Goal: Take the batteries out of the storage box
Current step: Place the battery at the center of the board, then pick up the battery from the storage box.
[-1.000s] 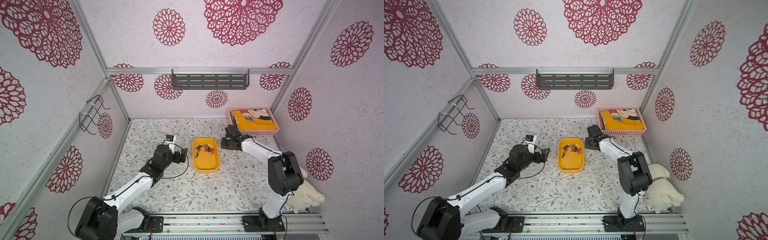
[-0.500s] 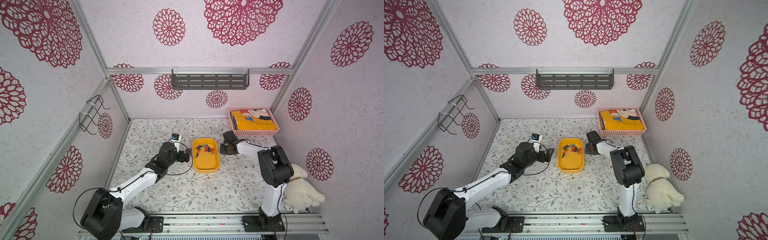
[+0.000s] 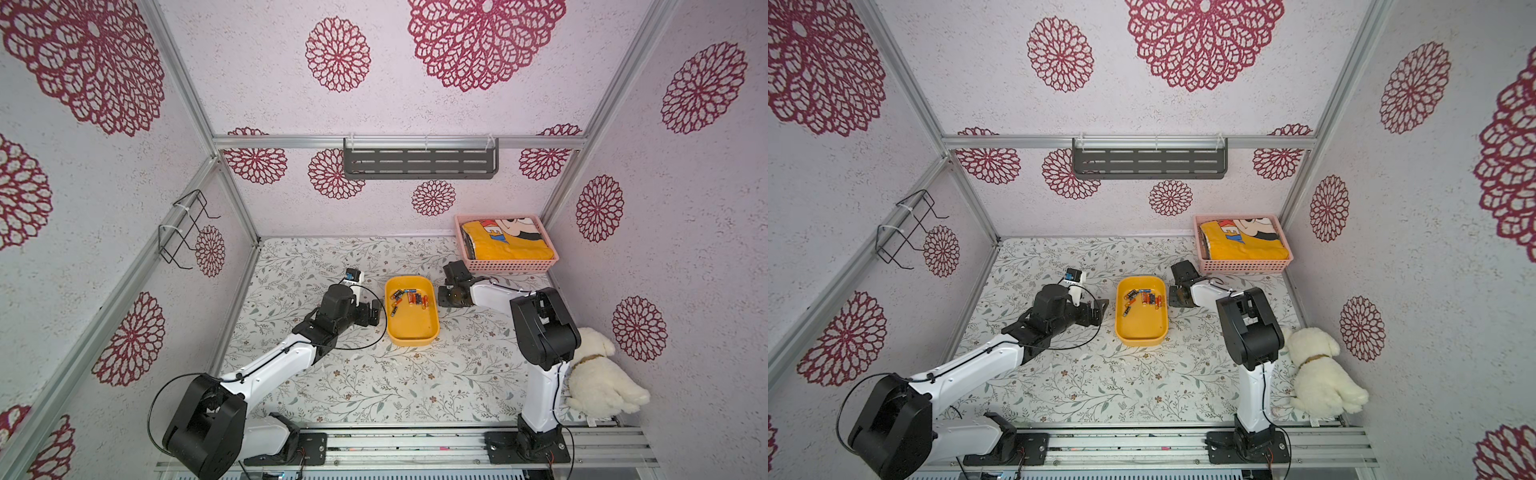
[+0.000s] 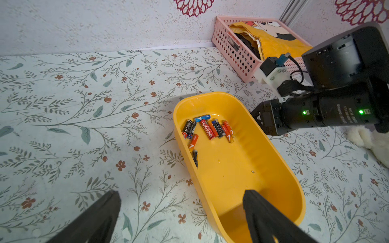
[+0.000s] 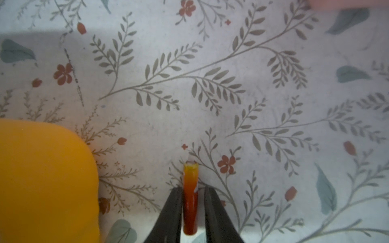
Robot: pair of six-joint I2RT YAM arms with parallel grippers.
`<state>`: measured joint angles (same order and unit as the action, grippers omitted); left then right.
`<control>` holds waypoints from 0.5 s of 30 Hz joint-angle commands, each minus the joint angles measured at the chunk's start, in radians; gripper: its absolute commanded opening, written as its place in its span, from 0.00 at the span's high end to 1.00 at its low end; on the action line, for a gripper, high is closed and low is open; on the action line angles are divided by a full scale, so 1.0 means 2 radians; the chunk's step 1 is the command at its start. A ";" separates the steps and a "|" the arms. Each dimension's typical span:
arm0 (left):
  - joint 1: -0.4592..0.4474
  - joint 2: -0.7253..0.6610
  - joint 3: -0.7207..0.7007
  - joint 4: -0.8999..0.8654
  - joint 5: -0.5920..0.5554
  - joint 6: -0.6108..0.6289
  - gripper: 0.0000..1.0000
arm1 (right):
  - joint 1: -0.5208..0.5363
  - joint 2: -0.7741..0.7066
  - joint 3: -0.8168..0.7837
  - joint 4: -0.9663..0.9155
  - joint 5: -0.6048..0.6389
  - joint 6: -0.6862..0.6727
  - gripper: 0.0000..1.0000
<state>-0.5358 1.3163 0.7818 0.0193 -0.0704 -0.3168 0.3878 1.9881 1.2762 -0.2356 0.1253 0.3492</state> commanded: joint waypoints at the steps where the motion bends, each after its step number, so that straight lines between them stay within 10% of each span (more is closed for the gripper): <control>1: -0.007 0.006 0.045 -0.051 -0.045 -0.015 0.02 | 0.000 -0.014 0.020 -0.013 -0.005 -0.003 0.63; 9: -0.054 0.105 0.240 -0.242 -0.129 -0.056 0.26 | -0.002 -0.112 0.012 -0.011 0.002 -0.023 0.56; 15: -0.085 0.249 0.379 -0.342 -0.112 -0.088 0.40 | -0.009 -0.244 -0.160 0.176 0.007 -0.001 0.54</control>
<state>-0.6834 1.7191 1.4773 -0.4866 -0.2970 -0.4416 0.3817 1.5925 1.0710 -0.0662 0.1265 0.3256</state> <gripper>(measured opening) 0.605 0.464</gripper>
